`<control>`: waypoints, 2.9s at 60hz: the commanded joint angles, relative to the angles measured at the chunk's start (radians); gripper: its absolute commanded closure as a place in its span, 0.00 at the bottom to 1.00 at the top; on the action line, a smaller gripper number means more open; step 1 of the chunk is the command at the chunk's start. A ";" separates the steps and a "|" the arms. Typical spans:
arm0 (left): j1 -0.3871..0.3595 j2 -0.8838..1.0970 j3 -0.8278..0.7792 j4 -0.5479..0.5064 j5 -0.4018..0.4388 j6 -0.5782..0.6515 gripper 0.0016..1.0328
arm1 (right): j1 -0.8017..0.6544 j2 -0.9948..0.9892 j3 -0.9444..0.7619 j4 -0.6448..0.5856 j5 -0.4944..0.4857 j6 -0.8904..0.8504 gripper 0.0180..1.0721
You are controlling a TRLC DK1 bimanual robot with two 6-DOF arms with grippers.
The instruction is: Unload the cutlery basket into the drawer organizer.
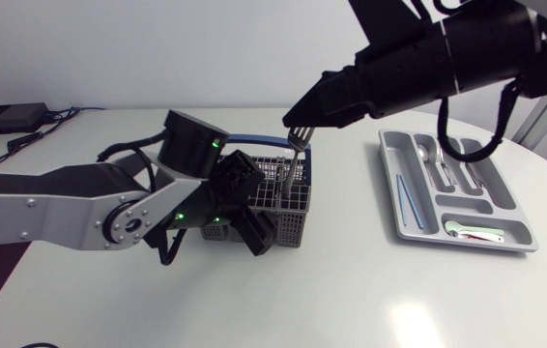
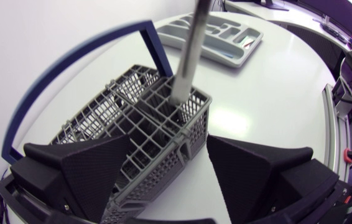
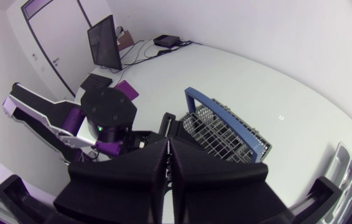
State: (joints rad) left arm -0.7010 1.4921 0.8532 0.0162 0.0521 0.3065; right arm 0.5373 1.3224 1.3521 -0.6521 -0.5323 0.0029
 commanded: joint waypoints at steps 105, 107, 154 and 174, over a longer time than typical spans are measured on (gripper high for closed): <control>-0.017 -0.230 0.004 -0.279 0.574 0.244 0.65 | -0.208 -0.134 -0.019 -0.517 -0.614 -0.586 0.95; -0.020 -0.228 0.004 -0.280 0.575 0.246 0.65 | -0.208 -0.134 -0.019 -0.518 -0.615 -0.586 0.95; -0.040 -0.191 0.027 -0.314 0.647 0.253 0.97 | -0.198 -0.206 -0.048 -0.518 -0.653 -0.650 0.70; 0.014 -0.181 0.037 -0.325 0.775 0.263 0.97 | -0.336 -0.298 -0.100 -0.518 -0.683 -0.807 0.17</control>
State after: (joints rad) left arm -0.7048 1.2888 0.8631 -0.2989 0.7994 0.5770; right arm 0.2447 1.0374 1.2964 -1.1706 -1.1854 -0.7322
